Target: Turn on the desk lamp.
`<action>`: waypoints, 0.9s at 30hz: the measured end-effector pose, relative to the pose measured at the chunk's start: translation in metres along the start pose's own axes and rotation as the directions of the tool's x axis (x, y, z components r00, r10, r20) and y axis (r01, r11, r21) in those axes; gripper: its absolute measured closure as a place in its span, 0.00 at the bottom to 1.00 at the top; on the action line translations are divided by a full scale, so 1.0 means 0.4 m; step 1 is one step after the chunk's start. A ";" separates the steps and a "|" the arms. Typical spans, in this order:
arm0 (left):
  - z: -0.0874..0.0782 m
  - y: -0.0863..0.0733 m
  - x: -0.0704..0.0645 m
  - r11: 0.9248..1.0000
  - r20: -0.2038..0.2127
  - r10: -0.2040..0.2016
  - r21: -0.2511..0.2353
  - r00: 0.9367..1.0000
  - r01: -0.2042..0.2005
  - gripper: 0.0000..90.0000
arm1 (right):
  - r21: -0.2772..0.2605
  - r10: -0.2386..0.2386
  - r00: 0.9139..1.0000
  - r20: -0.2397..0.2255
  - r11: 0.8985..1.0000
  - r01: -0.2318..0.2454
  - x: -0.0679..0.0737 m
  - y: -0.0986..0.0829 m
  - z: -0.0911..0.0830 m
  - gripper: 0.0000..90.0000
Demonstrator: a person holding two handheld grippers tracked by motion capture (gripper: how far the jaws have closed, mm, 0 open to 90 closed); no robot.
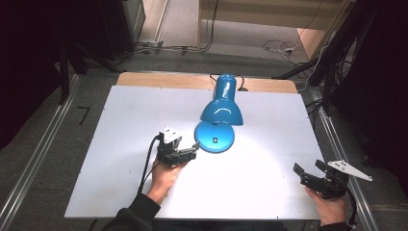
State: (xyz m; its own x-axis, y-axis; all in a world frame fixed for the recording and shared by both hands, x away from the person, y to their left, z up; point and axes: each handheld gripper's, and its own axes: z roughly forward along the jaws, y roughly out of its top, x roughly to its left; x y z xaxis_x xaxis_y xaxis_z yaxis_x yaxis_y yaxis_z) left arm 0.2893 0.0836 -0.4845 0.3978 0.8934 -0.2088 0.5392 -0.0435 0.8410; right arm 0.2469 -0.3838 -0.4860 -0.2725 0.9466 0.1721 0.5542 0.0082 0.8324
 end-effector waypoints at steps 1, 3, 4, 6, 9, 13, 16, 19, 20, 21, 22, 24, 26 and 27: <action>-0.003 -0.001 0.002 1.000 -0.001 -0.001 0.001 1.000 0.001 0.30 | 0.000 0.000 1.000 0.000 1.000 0.000 0.000 0.000 0.000 0.05; -0.012 -0.002 0.006 1.000 0.002 -0.005 -0.004 1.000 0.005 0.30 | 0.002 0.002 1.000 0.001 1.000 -0.002 -0.001 -0.001 0.000 0.05; -0.017 -0.002 0.009 1.000 0.005 -0.006 -0.006 1.000 0.006 0.30 | 0.003 0.004 1.000 0.000 1.000 -0.004 -0.001 -0.001 0.000 0.05; -0.028 -0.003 0.015 1.000 0.003 -0.009 -0.011 1.000 0.009 0.30 | 0.002 0.005 1.000 0.000 1.000 -0.005 -0.002 -0.002 0.000 0.05; -0.039 -0.004 0.025 1.000 0.001 -0.014 -0.014 1.000 0.014 0.30 | 0.003 0.006 1.000 0.000 1.000 -0.006 -0.002 -0.002 0.000 0.05; -0.056 -0.003 0.040 0.999 -0.009 -0.022 -0.027 1.000 0.022 0.30 | 0.003 -0.001 1.000 0.001 1.000 0.001 -0.001 -0.002 -0.001 0.05; -0.064 -0.005 0.049 0.999 -0.013 -0.023 -0.026 1.000 0.023 0.30 | 0.002 -0.002 1.000 0.003 1.000 0.002 -0.001 -0.002 -0.001 0.05; -0.071 -0.007 0.058 0.999 -0.019 -0.026 -0.021 0.999 0.025 0.28 | 0.001 -0.003 1.000 0.003 1.000 0.003 -0.002 -0.002 -0.001 0.05; -0.073 -0.007 0.062 0.999 -0.021 -0.030 -0.023 0.999 0.030 0.28 | 0.000 -0.003 1.000 0.003 1.000 0.003 -0.002 -0.002 -0.002 0.05; -0.077 -0.008 0.066 0.999 -0.025 -0.030 -0.022 0.999 0.030 0.28 | -0.002 -0.004 1.000 0.003 1.000 0.004 -0.003 -0.002 -0.002 0.05; -0.080 -0.009 0.070 0.999 -0.029 -0.030 -0.021 0.999 0.030 0.28 | -0.002 -0.003 1.000 0.003 1.000 0.003 -0.002 -0.002 -0.002 0.05; -0.086 -0.010 0.077 0.999 -0.035 -0.037 -0.026 0.999 0.036 0.28 | -0.002 -0.001 1.000 0.005 1.000 0.001 -0.002 -0.002 -0.003 0.05; -0.094 -0.012 0.085 0.999 -0.044 -0.041 -0.028 0.998 0.040 0.27 | -0.001 0.001 1.000 0.004 1.000 -0.001 -0.002 -0.002 -0.003 0.05; -0.098 -0.012 0.089 0.999 -0.048 -0.043 -0.027 0.998 0.042 0.26 | -0.002 -0.003 1.000 0.005 1.000 0.003 -0.002 -0.002 -0.004 0.05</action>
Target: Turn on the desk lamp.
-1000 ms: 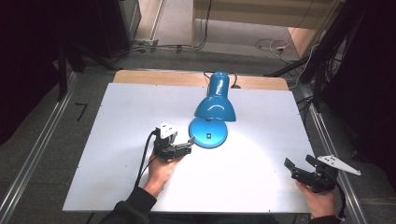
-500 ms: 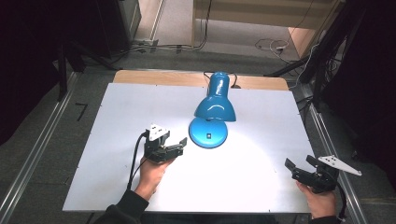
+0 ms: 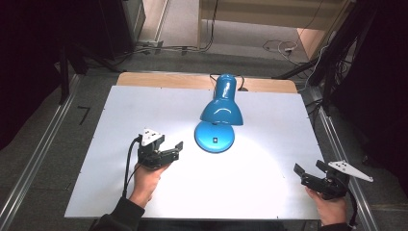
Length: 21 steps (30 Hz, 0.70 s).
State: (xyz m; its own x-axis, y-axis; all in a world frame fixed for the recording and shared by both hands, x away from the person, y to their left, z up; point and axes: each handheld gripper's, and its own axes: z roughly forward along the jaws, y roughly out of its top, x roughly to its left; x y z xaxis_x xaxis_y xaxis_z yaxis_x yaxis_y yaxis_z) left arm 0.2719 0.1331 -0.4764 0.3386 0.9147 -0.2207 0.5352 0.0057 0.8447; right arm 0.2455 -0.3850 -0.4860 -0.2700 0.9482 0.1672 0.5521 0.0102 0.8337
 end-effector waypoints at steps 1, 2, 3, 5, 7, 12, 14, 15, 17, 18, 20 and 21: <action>-0.004 -0.001 0.005 1.000 -0.005 -0.001 -0.001 1.000 0.001 0.25 | -0.001 0.001 1.000 0.000 1.000 -0.001 0.000 0.000 0.000 0.05; -0.008 -0.002 0.010 1.000 -0.009 -0.004 -0.006 1.000 0.004 0.25 | -0.001 0.000 1.000 0.001 1.000 0.000 0.000 0.000 0.000 0.05; -0.011 -0.004 0.015 1.000 -0.016 -0.007 -0.008 1.000 0.007 0.25 | 0.000 0.000 1.000 0.001 1.000 0.000 0.000 0.000 0.000 0.05; -0.016 -0.008 0.024 1.000 -0.024 -0.011 -0.003 1.000 0.011 0.24 | 0.003 0.000 1.000 0.001 1.000 0.000 0.000 0.000 0.001 0.05; -0.021 -0.011 0.031 1.000 -0.035 -0.014 -0.001 0.999 0.014 0.23 | 0.004 -0.002 1.000 0.001 1.000 0.002 0.001 0.000 0.001 0.05; -0.035 -0.016 0.040 1.000 -0.049 -0.013 -0.003 0.999 0.013 0.21 | 0.002 -0.002 1.000 0.002 1.000 0.002 0.000 0.000 0.000 0.05; -0.039 -0.018 0.043 1.000 -0.051 -0.010 -0.004 0.999 0.009 0.21 | 0.003 -0.001 1.000 0.001 1.000 0.001 0.000 -0.001 0.001 0.05; -0.042 -0.019 0.045 1.000 -0.050 -0.008 -0.004 0.999 0.008 0.21 | 0.004 -0.001 1.000 0.001 1.000 0.001 0.000 -0.001 0.001 0.05; -0.047 -0.021 0.048 1.000 -0.056 -0.011 -0.005 0.998 0.011 0.21 | 0.001 0.000 1.000 0.000 1.000 0.000 0.000 -0.001 0.000 0.05; -0.049 -0.022 0.051 1.000 -0.058 -0.010 -0.005 0.998 0.009 0.21 | 0.000 0.002 1.000 0.001 1.000 -0.002 0.001 -0.001 0.000 0.05; -0.054 -0.025 0.053 1.000 -0.060 -0.011 -0.005 0.998 0.011 0.21 | 0.000 0.001 1.000 0.001 1.000 -0.001 0.001 -0.001 0.000 0.05; -0.056 -0.026 0.055 1.000 -0.059 -0.009 -0.003 0.998 0.008 0.21 | 0.003 0.001 1.000 0.002 1.000 -0.002 0.000 -0.001 0.000 0.05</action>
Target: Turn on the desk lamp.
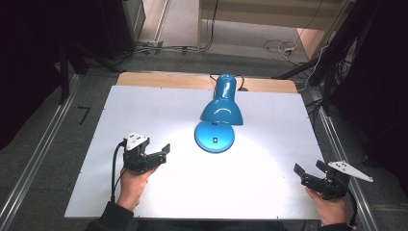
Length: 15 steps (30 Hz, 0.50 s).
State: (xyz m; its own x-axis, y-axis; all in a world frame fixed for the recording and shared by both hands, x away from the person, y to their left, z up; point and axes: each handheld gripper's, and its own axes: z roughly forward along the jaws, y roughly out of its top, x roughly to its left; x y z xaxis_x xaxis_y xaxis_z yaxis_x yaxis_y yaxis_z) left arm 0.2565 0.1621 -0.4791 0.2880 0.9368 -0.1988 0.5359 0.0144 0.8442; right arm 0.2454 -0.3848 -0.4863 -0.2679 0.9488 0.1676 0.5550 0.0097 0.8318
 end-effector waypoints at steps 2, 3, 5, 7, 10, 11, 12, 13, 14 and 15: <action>-0.005 -0.003 0.003 1.000 -0.003 -0.001 0.000 1.000 0.001 0.21 | 0.001 0.001 1.000 0.000 1.000 -0.001 0.000 0.000 0.000 0.05; -0.008 -0.004 0.004 1.000 -0.004 0.001 -0.001 1.000 -0.001 0.21 | 0.001 0.001 1.000 0.000 1.000 -0.001 0.000 0.000 0.000 0.05; -0.013 -0.006 0.007 1.000 -0.008 0.004 -0.001 1.000 -0.004 0.21 | -0.001 -0.002 1.000 -0.001 1.000 0.002 0.000 0.000 0.000 0.05; -0.019 -0.008 0.012 1.000 -0.010 0.006 -0.001 1.000 -0.006 0.21 | -0.001 0.001 1.000 0.000 1.000 -0.001 0.000 0.000 0.000 0.05; -0.026 -0.012 0.017 1.000 -0.012 0.000 -0.003 1.000 0.000 0.21 | 0.000 -0.001 1.000 0.002 1.000 0.001 0.000 0.000 0.000 0.05; -0.029 -0.013 0.019 1.000 -0.014 -0.001 -0.003 1.000 0.001 0.21 | 0.001 0.000 1.000 0.001 1.000 0.000 0.000 0.000 0.000 0.05; -0.032 -0.014 0.021 1.000 -0.014 -0.001 -0.001 1.000 0.001 0.21 | 0.001 -0.001 1.000 0.002 1.000 0.001 0.001 0.000 0.000 0.05; -0.034 -0.014 0.023 1.000 -0.015 -0.001 -0.003 1.000 0.001 0.21 | 0.002 -0.001 1.000 0.002 1.000 0.001 0.001 0.000 0.000 0.05; -0.037 -0.015 0.025 1.000 -0.018 0.000 -0.002 1.000 0.000 0.21 | 0.001 -0.002 1.000 0.001 1.000 0.002 0.001 0.000 0.001 0.05; -0.038 -0.016 0.027 1.000 -0.017 -0.004 -0.003 1.000 0.004 0.21 | 0.001 -0.004 1.000 0.002 1.000 0.004 0.001 0.000 0.001 0.05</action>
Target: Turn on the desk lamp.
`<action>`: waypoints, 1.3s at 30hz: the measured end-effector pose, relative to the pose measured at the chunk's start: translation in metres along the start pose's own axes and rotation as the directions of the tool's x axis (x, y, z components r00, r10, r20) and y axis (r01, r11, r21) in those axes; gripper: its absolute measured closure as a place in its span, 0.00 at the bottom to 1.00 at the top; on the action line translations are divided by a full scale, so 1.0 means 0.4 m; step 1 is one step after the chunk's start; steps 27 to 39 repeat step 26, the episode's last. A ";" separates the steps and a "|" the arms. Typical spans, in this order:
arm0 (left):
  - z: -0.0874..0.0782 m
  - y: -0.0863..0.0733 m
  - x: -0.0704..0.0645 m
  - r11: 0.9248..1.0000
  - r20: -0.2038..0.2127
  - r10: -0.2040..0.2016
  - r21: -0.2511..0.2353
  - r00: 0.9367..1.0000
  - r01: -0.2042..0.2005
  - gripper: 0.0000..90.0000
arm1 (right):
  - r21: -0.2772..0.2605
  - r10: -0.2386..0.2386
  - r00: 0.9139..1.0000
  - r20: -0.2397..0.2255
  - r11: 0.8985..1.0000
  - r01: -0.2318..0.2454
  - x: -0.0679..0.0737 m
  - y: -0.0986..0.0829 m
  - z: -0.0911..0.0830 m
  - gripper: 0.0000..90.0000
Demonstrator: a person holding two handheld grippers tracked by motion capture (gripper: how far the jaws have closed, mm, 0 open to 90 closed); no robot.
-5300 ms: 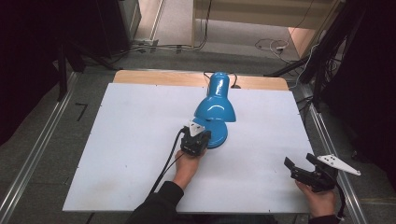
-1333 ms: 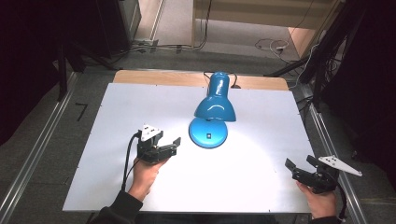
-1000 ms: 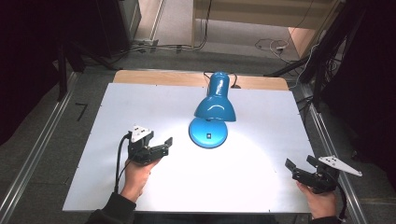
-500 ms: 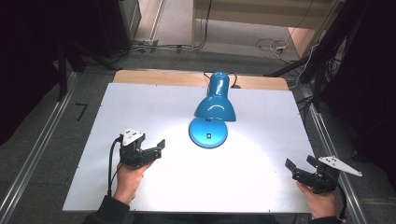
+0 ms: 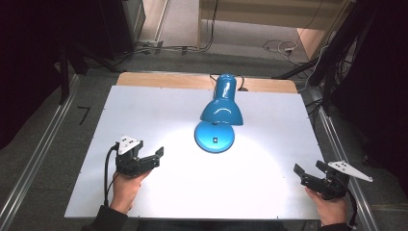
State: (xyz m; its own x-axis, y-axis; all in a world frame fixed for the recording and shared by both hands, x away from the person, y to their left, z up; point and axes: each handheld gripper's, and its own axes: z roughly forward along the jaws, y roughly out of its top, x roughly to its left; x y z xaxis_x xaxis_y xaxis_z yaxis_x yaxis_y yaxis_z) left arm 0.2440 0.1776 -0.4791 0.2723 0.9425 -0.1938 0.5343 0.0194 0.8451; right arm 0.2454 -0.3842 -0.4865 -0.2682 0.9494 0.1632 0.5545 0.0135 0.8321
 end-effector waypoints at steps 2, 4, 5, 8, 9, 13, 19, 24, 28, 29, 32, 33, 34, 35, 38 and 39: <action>-0.004 -0.003 0.005 1.000 -0.004 0.000 0.002 1.000 0.000 0.21 | 0.001 0.001 1.000 0.000 1.000 -0.001 0.000 0.000 0.000 0.05; -0.011 -0.006 0.009 1.000 -0.008 -0.005 0.002 1.000 0.005 0.21 | 0.001 0.001 1.000 0.000 1.000 -0.001 0.000 0.000 -0.001 0.05; -0.015 -0.007 0.011 1.000 -0.007 -0.005 0.002 1.000 0.005 0.21 | 0.001 0.002 1.000 0.000 1.000 -0.002 -0.001 0.000 -0.001 0.05; -0.030 -0.013 0.020 1.000 -0.012 -0.008 -0.004 1.000 0.008 0.21 | 0.000 0.005 1.000 0.003 1.000 -0.005 -0.002 0.000 -0.002 0.05; -0.034 -0.017 0.023 1.000 -0.012 -0.012 -0.004 1.000 0.012 0.21 | 0.000 0.004 1.000 0.004 1.000 -0.004 -0.003 -0.001 -0.002 0.05; -0.053 -0.031 0.036 1.000 -0.023 -0.014 0.005 1.000 0.014 0.21 | 0.001 0.003 1.000 0.005 1.000 -0.003 -0.002 -0.001 -0.003 0.05; -0.082 -0.049 0.061 1.000 -0.044 -0.026 0.009 0.999 0.026 0.21 | 0.002 0.002 1.000 0.006 1.000 -0.002 -0.002 -0.001 -0.003 0.05; -0.100 -0.061 0.084 0.999 -0.072 -0.043 0.007 0.996 0.043 0.21 | -0.001 -0.001 1.000 0.007 1.000 0.001 -0.001 0.000 -0.003 0.05; -0.103 -0.064 0.087 0.999 -0.075 -0.046 0.007 0.996 0.047 0.21 | -0.001 0.000 1.000 0.006 1.000 0.000 -0.001 0.000 -0.003 0.05; -0.103 -0.064 0.087 0.999 -0.075 -0.046 0.007 0.996 0.047 0.21 | -0.001 0.000 1.000 0.006 1.000 0.000 -0.001 0.000 -0.003 0.05; -0.103 -0.064 0.087 0.999 -0.075 -0.046 0.007 0.996 0.047 0.21 | -0.001 0.000 1.000 0.006 1.000 0.000 -0.001 0.000 -0.003 0.05; -0.103 -0.064 0.087 0.999 -0.075 -0.046 0.007 0.996 0.047 0.21 | -0.001 0.000 1.000 0.006 1.000 0.000 -0.001 0.000 -0.003 0.05; -0.103 -0.064 0.087 0.999 -0.075 -0.046 0.007 0.996 0.047 0.21 | -0.001 0.000 1.000 0.006 1.000 0.000 -0.001 0.000 -0.003 0.05; -0.103 -0.064 0.087 0.999 -0.075 -0.046 0.007 0.996 0.047 0.21 | -0.001 0.000 1.000 0.006 1.000 0.000 -0.001 0.000 -0.003 0.05; -0.103 -0.064 0.087 0.999 -0.075 -0.046 0.007 0.996 0.047 0.21 | -0.001 0.000 1.000 0.006 1.000 0.000 -0.001 0.000 -0.003 0.05; -0.103 -0.064 0.087 0.999 -0.075 -0.046 0.007 0.996 0.047 0.21 | -0.001 0.000 1.000 0.006 1.000 0.000 -0.001 0.000 -0.003 0.05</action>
